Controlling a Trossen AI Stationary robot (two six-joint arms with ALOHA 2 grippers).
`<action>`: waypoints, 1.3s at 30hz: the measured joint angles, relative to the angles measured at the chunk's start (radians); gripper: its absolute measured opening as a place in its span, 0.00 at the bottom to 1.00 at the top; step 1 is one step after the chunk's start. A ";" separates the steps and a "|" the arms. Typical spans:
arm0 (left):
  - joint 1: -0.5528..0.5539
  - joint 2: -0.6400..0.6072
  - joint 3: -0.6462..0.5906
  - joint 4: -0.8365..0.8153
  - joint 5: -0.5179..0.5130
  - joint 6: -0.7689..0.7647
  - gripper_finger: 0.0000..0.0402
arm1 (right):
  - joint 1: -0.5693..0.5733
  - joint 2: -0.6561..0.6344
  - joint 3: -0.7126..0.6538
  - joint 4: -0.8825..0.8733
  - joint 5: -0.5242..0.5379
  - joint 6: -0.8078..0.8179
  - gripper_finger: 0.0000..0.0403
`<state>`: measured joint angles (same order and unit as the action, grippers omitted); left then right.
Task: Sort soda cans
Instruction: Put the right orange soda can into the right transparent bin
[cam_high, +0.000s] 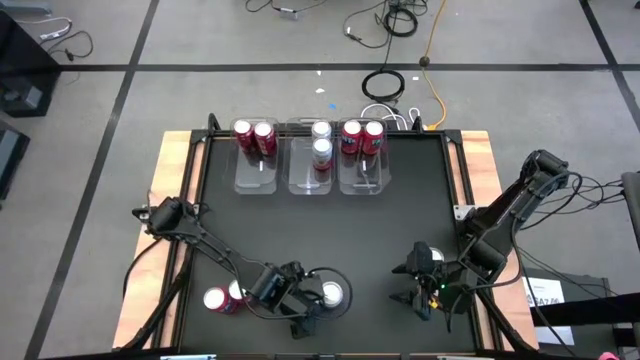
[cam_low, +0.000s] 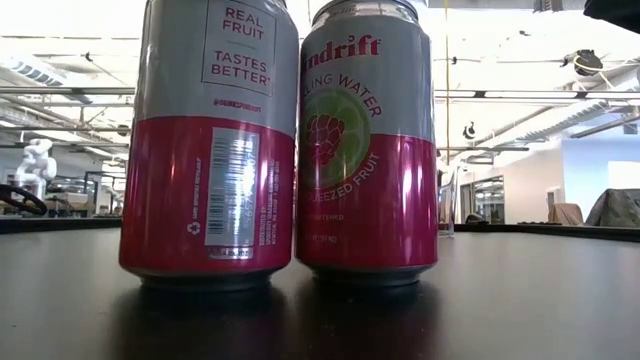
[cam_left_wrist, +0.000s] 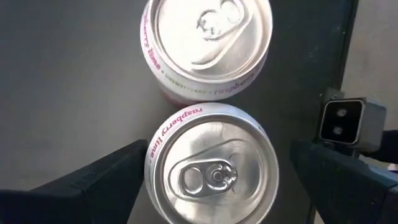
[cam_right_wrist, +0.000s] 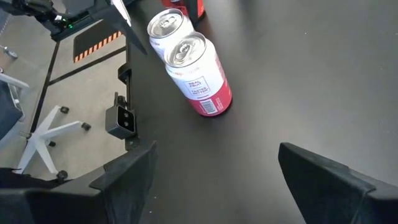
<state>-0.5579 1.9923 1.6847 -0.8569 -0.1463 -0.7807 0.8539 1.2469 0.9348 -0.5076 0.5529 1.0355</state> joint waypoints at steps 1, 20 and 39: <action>0.000 -0.002 -0.004 0.001 -0.001 0.000 1.00 | 0.000 0.000 0.000 0.000 0.000 0.000 0.82; 0.004 -0.002 -0.006 -0.095 -0.023 0.000 1.00 | 0.000 0.001 0.000 -0.005 0.001 -0.030 0.82; 0.005 -0.002 -0.006 -0.088 -0.014 0.002 0.86 | 0.000 0.126 0.000 -0.002 -0.006 0.024 0.82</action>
<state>-0.5529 1.9903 1.6783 -0.9445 -0.1608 -0.7790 0.8539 1.3732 0.9352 -0.5093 0.5474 1.0597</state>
